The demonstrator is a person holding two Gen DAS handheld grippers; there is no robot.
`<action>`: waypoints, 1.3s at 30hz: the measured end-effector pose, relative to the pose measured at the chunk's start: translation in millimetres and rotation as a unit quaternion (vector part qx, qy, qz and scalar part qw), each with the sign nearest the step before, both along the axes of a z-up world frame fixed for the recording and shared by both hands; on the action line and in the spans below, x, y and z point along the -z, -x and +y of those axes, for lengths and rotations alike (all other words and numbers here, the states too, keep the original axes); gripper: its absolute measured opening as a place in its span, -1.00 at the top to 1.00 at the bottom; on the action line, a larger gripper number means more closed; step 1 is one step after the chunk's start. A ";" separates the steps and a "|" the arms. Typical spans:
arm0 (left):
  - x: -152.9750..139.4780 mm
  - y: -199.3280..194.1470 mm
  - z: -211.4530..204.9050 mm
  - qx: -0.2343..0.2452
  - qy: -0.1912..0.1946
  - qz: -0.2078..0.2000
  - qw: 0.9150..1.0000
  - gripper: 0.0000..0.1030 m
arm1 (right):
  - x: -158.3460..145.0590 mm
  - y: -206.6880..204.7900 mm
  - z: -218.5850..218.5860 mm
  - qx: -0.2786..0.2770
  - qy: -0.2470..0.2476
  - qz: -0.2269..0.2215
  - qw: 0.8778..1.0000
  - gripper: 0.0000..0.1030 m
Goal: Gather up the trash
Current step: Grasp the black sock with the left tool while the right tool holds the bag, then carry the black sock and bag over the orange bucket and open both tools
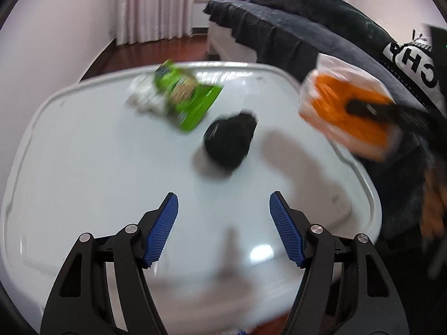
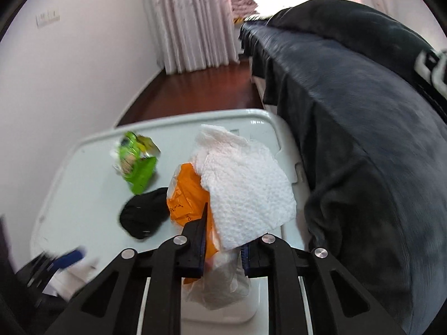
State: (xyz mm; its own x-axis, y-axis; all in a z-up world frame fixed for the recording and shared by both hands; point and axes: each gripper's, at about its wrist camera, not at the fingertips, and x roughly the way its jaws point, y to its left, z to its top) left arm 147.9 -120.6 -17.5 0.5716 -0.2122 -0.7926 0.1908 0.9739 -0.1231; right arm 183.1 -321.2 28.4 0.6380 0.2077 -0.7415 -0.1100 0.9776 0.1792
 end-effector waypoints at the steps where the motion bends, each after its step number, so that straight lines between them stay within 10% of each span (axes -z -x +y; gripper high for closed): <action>1: -0.6 -10.2 -5.1 0.005 -0.004 -0.004 1.000 -0.30 | -0.8 5.2 -2.2 0.002 -0.007 -0.003 1.000 0.66; 17: 43.2 -96.1 -26.4 0.012 -0.036 0.017 0.999 -0.05 | 1.3 -4.0 7.6 -0.004 -0.017 -0.005 1.000 0.65; 39: -2.7 -15.9 11.8 -0.081 -0.055 -0.014 0.995 0.09 | 4.9 2.4 23.8 -0.001 0.000 -0.008 1.000 0.65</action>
